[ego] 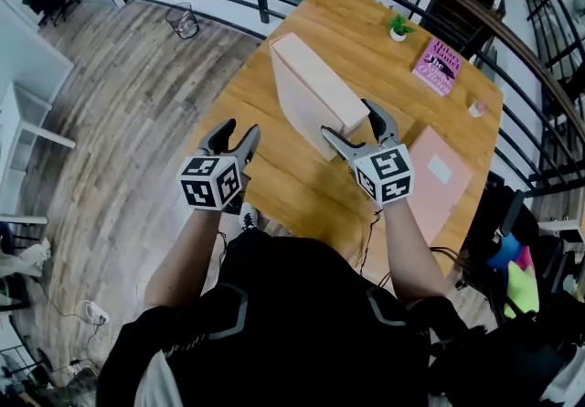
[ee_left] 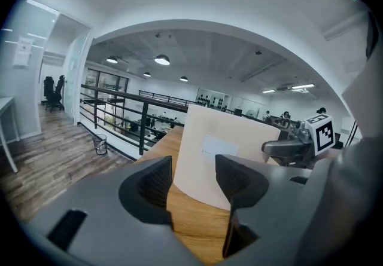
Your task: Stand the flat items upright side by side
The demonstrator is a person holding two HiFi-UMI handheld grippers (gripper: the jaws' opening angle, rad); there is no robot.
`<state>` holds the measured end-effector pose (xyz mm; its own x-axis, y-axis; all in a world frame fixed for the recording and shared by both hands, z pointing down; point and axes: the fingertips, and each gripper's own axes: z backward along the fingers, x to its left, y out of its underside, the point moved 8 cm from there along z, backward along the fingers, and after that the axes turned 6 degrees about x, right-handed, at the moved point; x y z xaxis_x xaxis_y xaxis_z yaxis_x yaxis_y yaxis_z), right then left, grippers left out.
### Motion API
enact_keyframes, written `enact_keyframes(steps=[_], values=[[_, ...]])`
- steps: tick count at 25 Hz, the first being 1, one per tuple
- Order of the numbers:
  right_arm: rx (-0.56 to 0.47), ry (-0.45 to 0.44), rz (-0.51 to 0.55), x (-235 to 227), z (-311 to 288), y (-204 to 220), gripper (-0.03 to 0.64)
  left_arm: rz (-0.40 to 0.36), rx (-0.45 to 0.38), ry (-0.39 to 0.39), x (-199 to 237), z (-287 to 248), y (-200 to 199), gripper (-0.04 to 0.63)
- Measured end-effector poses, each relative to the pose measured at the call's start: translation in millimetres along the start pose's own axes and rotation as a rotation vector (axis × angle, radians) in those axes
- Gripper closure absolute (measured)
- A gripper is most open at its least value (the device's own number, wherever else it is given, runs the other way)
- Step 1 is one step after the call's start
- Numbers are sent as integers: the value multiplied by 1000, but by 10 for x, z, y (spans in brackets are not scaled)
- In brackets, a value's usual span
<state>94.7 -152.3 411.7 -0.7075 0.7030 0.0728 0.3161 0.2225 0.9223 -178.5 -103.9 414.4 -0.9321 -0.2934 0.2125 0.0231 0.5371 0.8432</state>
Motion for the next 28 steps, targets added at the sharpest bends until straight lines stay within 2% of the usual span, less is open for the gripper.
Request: enact_keyframes(steps=[3, 5, 8, 14, 23, 28], values=[[1, 16, -20, 16, -89, 75, 203, -51, 2, -8, 48, 107, 23, 350], [-9, 38, -29, 29, -140, 114, 277, -70, 3, -3, 113, 152, 29, 350], [-29, 75, -78, 2, -200, 134, 302, -62, -9, 8, 240, 205, -28, 350], [-29, 134, -90, 82, -401, 45, 318, -66, -36, -14, 595, 346, -158, 350], [-22, 339, -154, 166, -824, -108, 324, -74, -63, -24, 1138, 470, -275, 353], [19, 408, -168, 165, -1217, -250, 324, -48, -66, -22, 1514, 459, -273, 354]])
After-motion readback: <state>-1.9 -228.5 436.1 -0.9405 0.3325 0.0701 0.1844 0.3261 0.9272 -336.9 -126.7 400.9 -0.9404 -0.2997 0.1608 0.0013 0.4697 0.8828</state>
